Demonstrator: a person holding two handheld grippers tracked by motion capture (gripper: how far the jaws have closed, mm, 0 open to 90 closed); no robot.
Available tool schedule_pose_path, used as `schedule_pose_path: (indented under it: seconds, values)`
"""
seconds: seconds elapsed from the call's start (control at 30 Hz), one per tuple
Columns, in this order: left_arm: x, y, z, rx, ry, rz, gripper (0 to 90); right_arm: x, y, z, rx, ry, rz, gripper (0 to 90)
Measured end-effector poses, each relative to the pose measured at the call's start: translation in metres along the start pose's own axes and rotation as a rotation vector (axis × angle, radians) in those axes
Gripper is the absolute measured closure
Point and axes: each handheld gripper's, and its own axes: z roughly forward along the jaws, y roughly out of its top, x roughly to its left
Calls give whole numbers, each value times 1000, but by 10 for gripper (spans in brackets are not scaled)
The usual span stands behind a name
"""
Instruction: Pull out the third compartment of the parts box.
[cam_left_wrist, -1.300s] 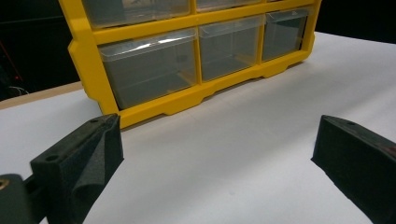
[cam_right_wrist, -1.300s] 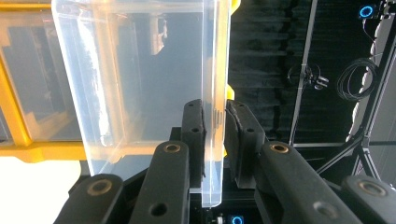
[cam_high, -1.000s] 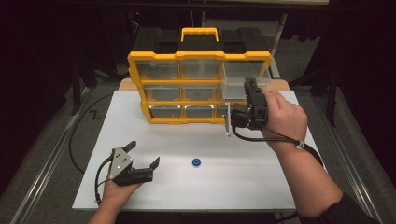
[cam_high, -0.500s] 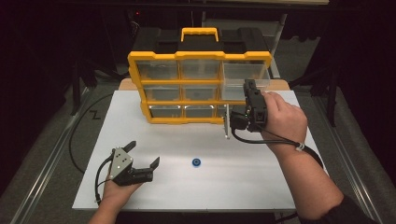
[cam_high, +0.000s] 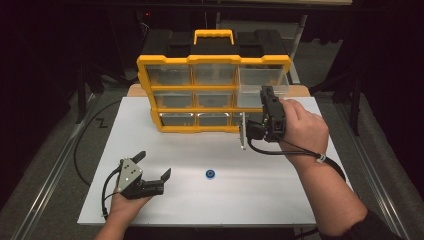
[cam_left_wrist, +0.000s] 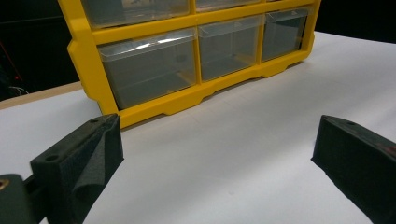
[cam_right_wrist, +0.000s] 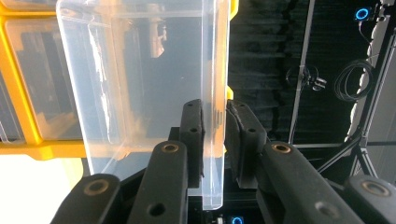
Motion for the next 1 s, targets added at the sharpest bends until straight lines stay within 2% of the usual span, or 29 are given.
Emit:
schedule_pose_path:
  seconds: [0.63,0.8,1.0]
  values:
    - [0,0,0,-2,-1,-1,23,3,-5,-12,-1,20,0,675]
    - [-1,0,0,-2,-4,3,23,7,-6,-17,-6,26,-6,654]
    - [-1,0,0,-1,-4,3,23,18,-8,-20,-12,33,-7,598]
